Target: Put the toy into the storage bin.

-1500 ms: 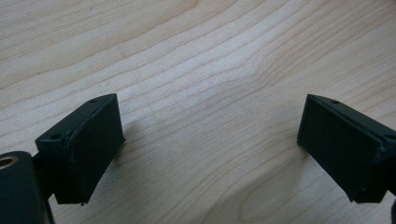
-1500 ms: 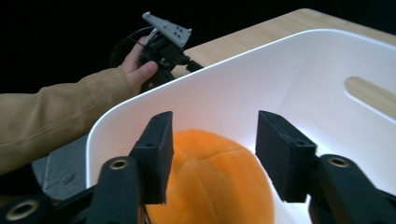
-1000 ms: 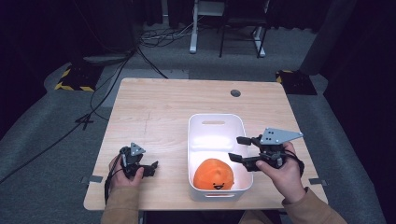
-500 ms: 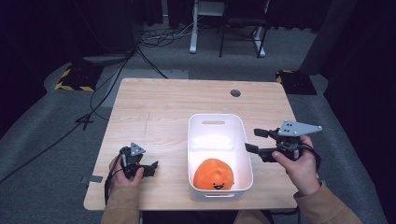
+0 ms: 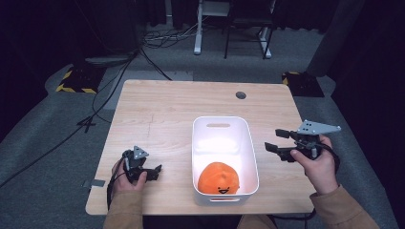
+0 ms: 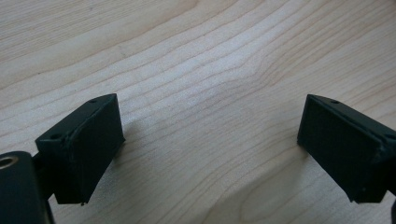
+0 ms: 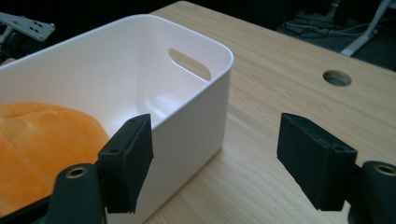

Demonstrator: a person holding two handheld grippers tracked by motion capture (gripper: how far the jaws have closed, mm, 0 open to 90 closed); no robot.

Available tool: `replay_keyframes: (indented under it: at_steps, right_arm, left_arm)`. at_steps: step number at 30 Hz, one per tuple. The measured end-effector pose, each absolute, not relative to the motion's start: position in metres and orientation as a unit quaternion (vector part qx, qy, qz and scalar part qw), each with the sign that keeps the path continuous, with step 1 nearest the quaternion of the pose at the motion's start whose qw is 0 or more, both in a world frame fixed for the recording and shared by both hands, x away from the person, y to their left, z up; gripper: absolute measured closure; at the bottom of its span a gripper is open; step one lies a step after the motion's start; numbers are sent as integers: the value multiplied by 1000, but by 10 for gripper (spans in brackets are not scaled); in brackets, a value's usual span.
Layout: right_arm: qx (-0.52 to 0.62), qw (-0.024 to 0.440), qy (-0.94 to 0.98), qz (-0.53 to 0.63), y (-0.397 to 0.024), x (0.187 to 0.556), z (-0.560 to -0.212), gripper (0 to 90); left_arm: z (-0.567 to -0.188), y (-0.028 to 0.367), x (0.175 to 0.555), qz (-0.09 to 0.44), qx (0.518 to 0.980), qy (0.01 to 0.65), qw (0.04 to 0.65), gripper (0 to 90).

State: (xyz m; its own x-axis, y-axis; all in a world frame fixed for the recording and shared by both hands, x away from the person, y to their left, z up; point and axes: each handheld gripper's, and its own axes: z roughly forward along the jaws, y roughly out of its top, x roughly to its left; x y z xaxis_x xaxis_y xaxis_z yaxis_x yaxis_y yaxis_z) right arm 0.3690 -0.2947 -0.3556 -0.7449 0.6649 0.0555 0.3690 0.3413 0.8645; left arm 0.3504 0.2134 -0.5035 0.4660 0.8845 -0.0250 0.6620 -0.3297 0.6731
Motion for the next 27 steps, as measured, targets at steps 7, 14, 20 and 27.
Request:
replay_keyframes:
  at_steps: [7,14,20,27]
  right_arm:
    - [350,151,807,452,-309,376,-374,212]
    - [386,116,814,419,-317,384,-398,182]
    - [399,110,822,391,-323,386,-418,200]
    - [432,106,809,384,-335,385,-441,174]
  left_arm:
    - [-504,213,350,176,796,485,315,72]
    - [-504,213,350,176,796,485,315,72]
    - [-504,213,350,176,796,485,315,72]
    - [-504,213,350,176,796,485,315,72]
